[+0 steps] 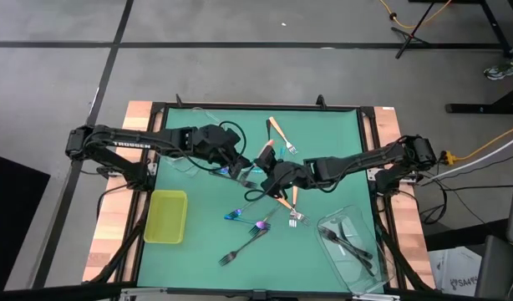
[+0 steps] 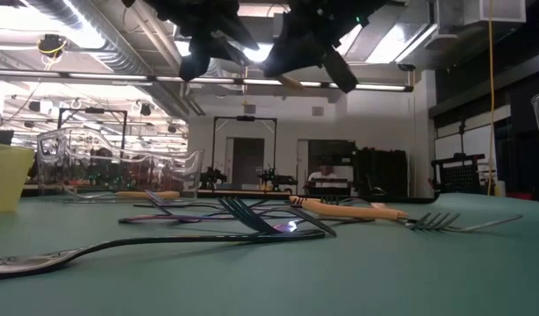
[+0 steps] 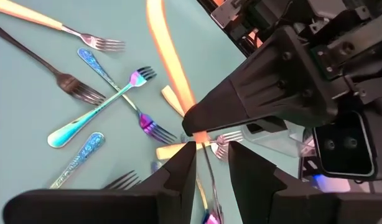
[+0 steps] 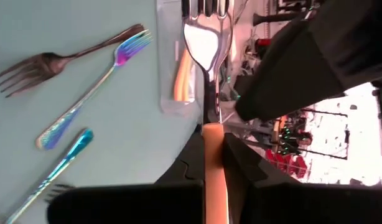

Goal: Sort silverware by color (type)
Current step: Put the orange fork in the top transparent bin

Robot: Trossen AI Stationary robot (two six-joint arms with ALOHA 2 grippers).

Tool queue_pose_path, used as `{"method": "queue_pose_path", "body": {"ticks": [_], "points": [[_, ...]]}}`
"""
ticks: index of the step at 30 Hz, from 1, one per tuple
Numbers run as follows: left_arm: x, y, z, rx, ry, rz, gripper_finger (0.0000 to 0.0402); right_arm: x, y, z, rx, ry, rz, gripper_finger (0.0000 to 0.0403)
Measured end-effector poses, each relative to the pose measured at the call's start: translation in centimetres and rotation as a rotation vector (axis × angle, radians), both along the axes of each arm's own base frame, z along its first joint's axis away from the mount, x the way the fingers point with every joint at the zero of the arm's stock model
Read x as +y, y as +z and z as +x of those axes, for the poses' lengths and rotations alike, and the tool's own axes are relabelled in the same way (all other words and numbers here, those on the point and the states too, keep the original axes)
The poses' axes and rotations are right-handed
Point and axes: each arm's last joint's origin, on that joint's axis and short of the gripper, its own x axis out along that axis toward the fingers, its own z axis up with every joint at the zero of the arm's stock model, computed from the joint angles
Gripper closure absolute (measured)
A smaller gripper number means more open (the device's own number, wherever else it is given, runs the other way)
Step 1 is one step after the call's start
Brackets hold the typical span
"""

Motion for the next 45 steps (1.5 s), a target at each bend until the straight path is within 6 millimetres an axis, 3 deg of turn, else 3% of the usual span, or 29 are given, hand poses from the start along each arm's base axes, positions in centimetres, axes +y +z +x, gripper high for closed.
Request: {"method": "queue_pose_path", "body": {"ticks": [33,39,45], "points": [[-0.43,-0.38,-0.23,0.043,-0.063,-0.121,0.0315,0.28,0.82,0.54,-0.044,0.13,-0.068,0.0388],[-0.37,-0.35,-0.2,0.039,-0.047,-0.11,0.0333,0.29,0.8,0.55,-0.042,0.138,-0.065,0.0388],[-0.37,-0.35,-0.2,0.039,-0.045,-0.109,0.0377,0.29,0.78,0.54,-0.04,0.138,-0.066,0.0388]]}}
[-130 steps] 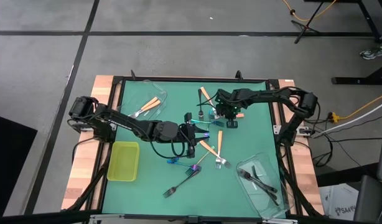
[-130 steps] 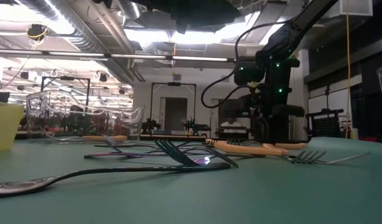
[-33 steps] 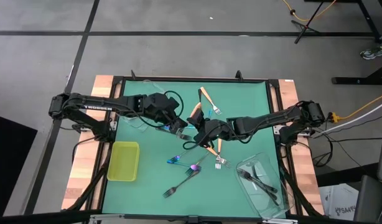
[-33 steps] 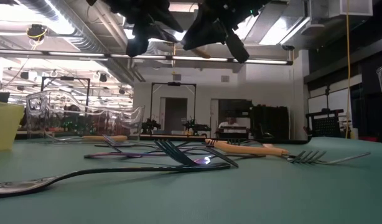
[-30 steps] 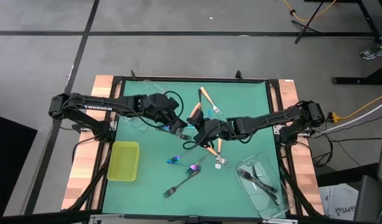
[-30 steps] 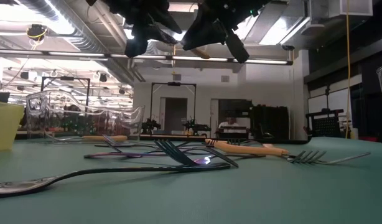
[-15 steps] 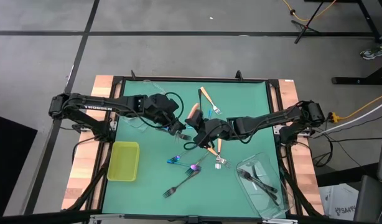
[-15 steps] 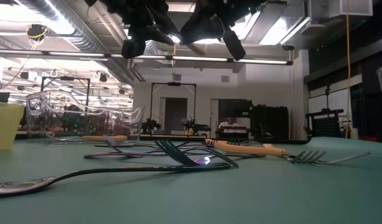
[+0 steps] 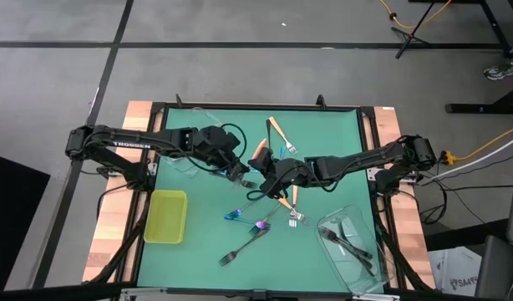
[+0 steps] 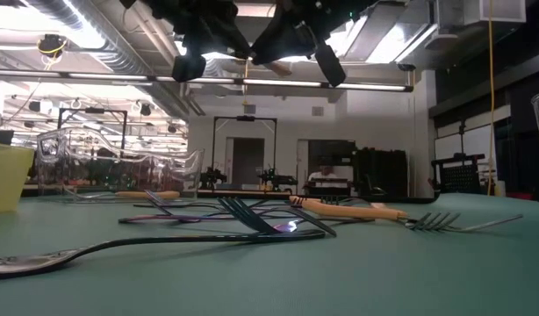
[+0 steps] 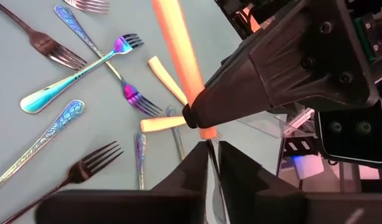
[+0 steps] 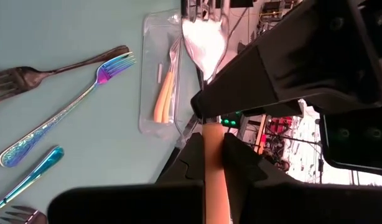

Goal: Sort silverware by color (type)
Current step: Put the orange fork in the top transparent bin

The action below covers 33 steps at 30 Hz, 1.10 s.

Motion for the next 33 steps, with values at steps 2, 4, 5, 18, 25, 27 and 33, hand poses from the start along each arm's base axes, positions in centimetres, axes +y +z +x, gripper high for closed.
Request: {"method": "queue_pose_path", "body": {"ticks": [2,4,5,18,25,27,33], "points": [[0.01,-0.05,-0.03,0.006,0.004,0.001,0.0392,0.0,-0.01,-0.01,0.002,0.001,-0.002,0.0388],[0.02,-0.07,-0.05,0.009,0.005,0.001,0.0397,0.0,-0.02,-0.01,0.003,0.0,-0.003,0.0388],[0.02,-0.07,-0.05,0.009,0.005,0.001,0.0397,0.0,-0.02,-0.01,0.003,0.0,-0.002,0.0388],[0.05,-0.03,-0.02,0.004,0.011,0.011,0.04,0.0,-0.01,0.0,0.0,-0.001,0.001,0.035],[0.12,0.01,0.01,-0.001,0.023,0.021,0.0401,0.01,0.03,0.02,-0.004,0.001,0.003,0.0284],[0.12,0.01,0.01,-0.001,0.026,0.023,0.0401,0.01,0.03,0.02,-0.005,0.001,0.003,0.0272],[0.65,-0.08,-0.09,0.012,0.06,0.054,0.0401,0.05,0.05,0.0,-0.006,-0.009,-0.001,0.0263]]}}
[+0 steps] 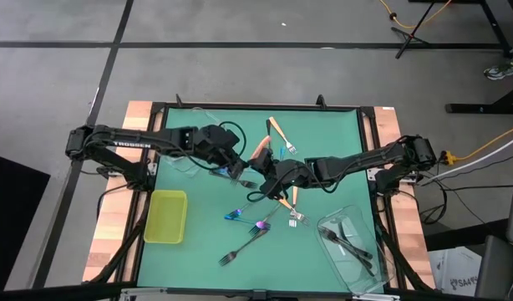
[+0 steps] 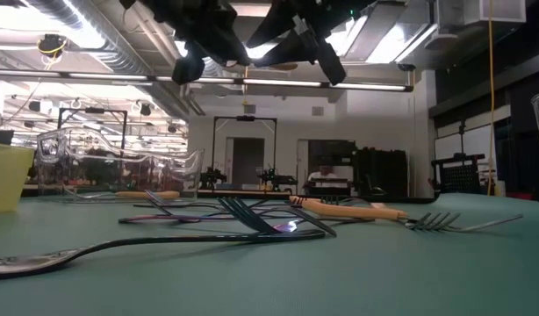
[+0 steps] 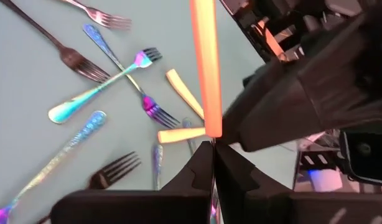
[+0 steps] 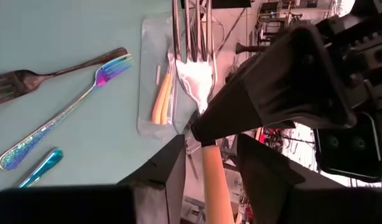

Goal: Sort silverware by color (type)
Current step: Put the orange fork in the top transparent bin

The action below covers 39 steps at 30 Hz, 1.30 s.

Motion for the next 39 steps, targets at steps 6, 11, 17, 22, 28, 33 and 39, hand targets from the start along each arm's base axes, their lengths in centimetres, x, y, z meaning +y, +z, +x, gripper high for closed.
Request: {"method": "queue_pose_path", "body": {"ticks": [6,11,17,22,28,33,39], "points": [[1.8,-0.5,-0.6,0.069,0.047,0.081,0.0401,0.5,0.0,-0.2,-0.036,-0.085,0.037,0.0263],[3.9,-0.9,-1.5,0.142,0.071,0.131,0.0401,0.8,0.0,-0.3,-0.056,-0.144,0.05,0.0263],[6.5,-1.6,-2.9,0.263,0.117,0.214,0.0401,0.7,0.0,-0.4,-0.073,-0.183,0.089,0.0262],[8.4,-2.3,-4.8,0.44,0.165,0.299,0.0401,0.0,-0.2,-0.4,-0.064,-0.212,0.11,0.0262],[9.6,-3.1,-7.1,0.717,0.217,0.417,0.0401,-1.0,-0.5,-0.4,-0.036,-0.223,0.139,0.0262],[9.7,-3.4,-8.3,0.865,0.214,0.443,0.0401,-2.3,-0.7,-0.3,-0.04,-0.235,0.249,0.0262],[9.2,-3.9,-9.5,0.991,0.175,0.408,0.0401,-4.3,-1.1,-0.3,-0.037,-0.275,0.363,0.0262]]}}
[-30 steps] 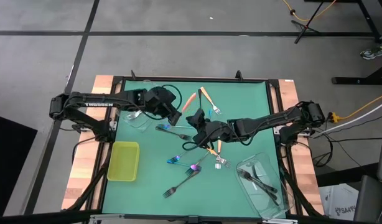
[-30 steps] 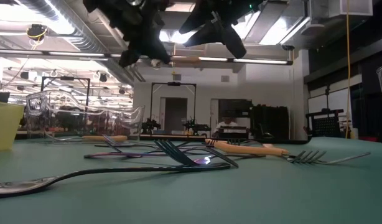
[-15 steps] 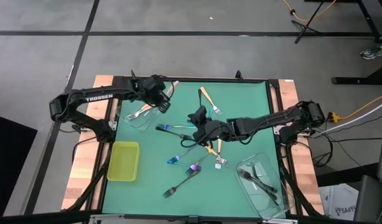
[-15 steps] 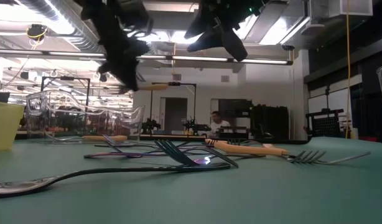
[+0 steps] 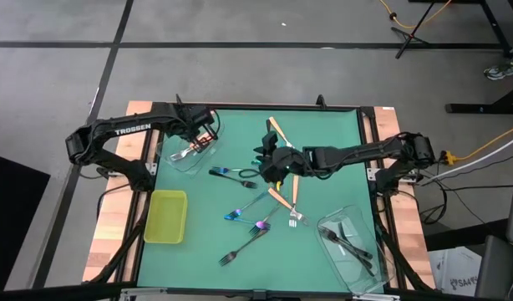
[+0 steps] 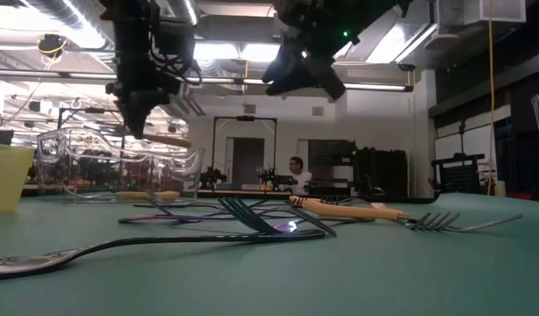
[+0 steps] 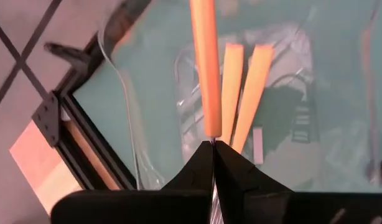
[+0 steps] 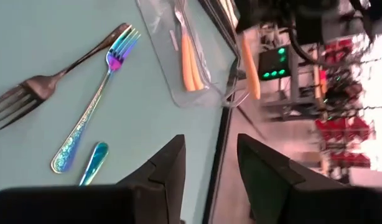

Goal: Sort silverware by color (type)
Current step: Put the orange fork in the top transparent bin

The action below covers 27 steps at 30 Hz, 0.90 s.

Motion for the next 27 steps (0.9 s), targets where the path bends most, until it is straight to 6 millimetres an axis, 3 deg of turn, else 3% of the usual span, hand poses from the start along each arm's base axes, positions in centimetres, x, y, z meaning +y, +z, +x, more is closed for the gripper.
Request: {"method": "queue_pose_path", "body": {"ticks": [8,16,27], "points": [[-0.7,-3.7,-1.1,0.057,-0.002,-0.055,0.0401,-2.0,-0.2,-0.1,-0.01,-0.022,0.119,0.0262],[-1.0,-6.5,-1.7,0.045,-0.001,-0.05,0.0401,-2.6,-0.3,0.0,-0.01,0.028,0.168,0.0262],[-1.4,-7.8,-2.1,0.009,-0.006,-0.099,0.0401,-2.4,-0.2,0.0,-0.011,0.04,0.174,0.0262]]}}
